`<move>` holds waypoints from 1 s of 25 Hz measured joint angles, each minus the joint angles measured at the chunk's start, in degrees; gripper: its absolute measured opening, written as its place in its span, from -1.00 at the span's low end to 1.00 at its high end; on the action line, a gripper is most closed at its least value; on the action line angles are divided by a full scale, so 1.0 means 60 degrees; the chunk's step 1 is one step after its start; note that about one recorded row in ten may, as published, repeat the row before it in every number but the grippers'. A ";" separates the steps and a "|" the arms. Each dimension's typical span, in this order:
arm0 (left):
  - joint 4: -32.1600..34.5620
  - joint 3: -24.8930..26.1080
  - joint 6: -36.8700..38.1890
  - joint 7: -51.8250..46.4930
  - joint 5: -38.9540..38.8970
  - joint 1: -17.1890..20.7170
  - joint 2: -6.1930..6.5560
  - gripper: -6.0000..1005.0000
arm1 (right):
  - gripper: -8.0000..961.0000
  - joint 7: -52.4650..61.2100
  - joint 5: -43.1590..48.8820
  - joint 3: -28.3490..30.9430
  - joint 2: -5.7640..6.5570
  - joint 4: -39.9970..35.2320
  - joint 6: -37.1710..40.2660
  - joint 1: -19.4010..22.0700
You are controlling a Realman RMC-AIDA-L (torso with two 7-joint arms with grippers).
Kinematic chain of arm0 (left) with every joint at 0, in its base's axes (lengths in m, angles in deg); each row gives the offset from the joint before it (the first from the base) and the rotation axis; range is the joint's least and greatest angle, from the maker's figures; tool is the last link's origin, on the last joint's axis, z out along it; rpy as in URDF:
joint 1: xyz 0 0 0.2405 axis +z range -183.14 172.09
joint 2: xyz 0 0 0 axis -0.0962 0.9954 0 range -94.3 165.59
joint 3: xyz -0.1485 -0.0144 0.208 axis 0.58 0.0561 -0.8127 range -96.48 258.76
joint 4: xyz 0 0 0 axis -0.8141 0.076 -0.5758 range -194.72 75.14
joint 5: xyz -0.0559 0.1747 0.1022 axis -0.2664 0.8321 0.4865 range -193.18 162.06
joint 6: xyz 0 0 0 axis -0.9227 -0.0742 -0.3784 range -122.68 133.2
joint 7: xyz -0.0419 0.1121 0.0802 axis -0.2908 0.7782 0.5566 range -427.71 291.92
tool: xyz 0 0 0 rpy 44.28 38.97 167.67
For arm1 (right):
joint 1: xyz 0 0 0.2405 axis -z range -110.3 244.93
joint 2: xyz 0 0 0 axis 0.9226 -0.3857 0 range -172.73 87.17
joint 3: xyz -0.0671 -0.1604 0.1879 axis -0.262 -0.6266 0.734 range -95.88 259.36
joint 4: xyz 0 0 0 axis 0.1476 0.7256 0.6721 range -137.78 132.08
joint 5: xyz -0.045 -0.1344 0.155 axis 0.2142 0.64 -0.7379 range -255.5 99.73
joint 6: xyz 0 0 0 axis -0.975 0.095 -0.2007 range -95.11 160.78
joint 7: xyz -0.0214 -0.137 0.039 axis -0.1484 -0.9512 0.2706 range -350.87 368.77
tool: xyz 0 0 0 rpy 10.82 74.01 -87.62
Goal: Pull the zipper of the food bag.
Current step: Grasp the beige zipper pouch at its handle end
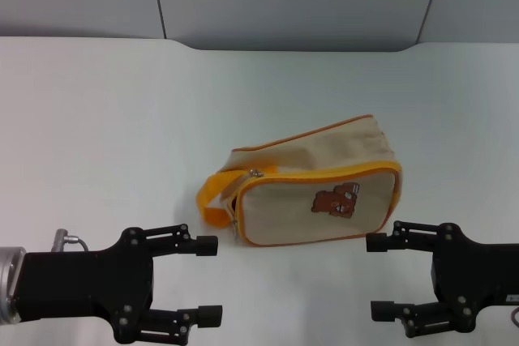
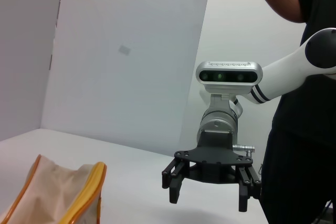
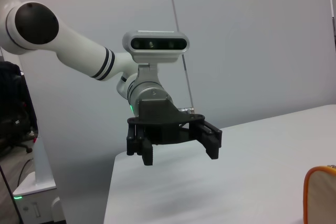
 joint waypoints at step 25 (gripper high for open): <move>-0.3005 0.2325 -0.4207 0.4096 -0.0334 -0.0542 -0.0572 0.63 | 0.70 -0.0238 -0.0059 0.0264 0.0059 -0.0025 -0.0021 0.0319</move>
